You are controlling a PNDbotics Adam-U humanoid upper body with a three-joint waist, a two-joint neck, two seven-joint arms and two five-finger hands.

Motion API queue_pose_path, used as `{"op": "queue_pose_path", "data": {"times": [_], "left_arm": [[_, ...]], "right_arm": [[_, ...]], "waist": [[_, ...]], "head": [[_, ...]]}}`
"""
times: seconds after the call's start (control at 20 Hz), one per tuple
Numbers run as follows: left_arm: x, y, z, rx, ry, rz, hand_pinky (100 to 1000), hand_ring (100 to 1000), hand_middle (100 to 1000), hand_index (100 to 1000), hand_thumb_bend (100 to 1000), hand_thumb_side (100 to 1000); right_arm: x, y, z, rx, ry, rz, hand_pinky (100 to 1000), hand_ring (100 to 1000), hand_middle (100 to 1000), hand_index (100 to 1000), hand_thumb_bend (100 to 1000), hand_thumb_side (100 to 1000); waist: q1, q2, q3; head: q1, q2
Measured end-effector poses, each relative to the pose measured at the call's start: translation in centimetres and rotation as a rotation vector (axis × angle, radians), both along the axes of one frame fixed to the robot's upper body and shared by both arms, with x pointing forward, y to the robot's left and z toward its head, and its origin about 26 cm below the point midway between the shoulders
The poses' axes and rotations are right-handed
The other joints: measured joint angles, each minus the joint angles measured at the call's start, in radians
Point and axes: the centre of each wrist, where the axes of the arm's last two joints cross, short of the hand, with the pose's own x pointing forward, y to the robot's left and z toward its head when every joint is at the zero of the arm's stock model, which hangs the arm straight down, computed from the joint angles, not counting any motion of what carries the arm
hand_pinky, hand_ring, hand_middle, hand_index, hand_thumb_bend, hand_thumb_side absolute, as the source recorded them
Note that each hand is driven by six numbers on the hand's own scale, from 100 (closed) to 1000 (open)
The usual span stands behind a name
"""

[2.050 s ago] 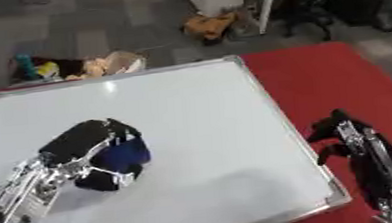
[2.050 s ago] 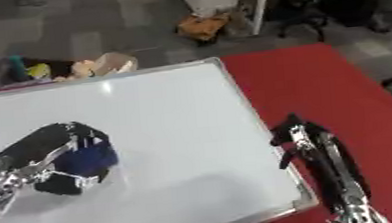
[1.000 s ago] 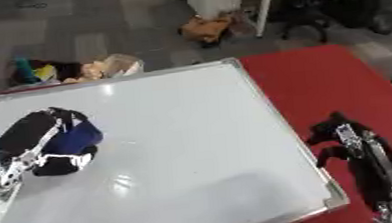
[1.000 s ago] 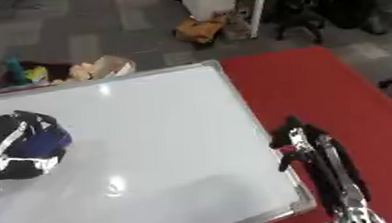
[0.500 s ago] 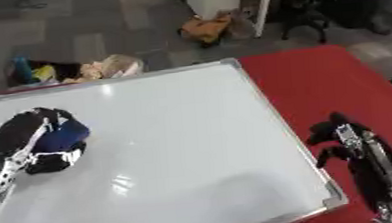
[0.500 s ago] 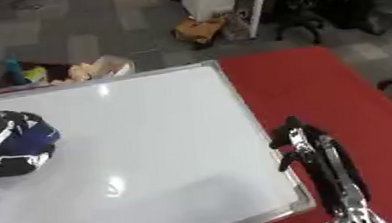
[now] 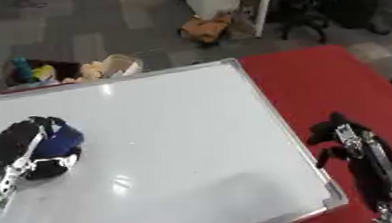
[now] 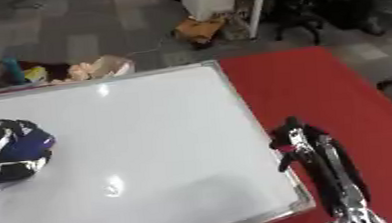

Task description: Wipe the whiteboard clean with a brush.

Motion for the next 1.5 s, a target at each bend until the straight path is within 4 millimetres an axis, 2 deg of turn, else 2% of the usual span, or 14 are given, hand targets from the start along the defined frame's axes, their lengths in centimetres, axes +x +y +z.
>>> {"op": "queue_pose_path", "data": {"times": [0.35,0.8,1.5], "left_arm": [[0.1,0.1,-0.6,-0.005,0.0,0.013,296,595,540,821,403,405],[0.2,0.8,-0.9,-0.023,-0.013,0.062,323,609,549,821,411,416],[0.0,3.4,-1.4,-0.073,-0.02,0.181,347,634,564,825,433,440]], "right_arm": [[0.0,0.0,0.0,0.0,0.001,0.0,316,586,492,602,100,839],[0.0,0.0,0.0,-0.002,0.003,0.002,316,586,492,603,100,841],[0.0,0.0,0.0,-0.003,0.006,0.001,316,586,492,603,100,841]], "waist": [[0.0,-0.001,0.0],[0.0,-0.001,0.001],[0.005,-0.002,0.002]], "head": [[0.0,0.0],[-0.003,0.0],[-0.009,0.0]]}}
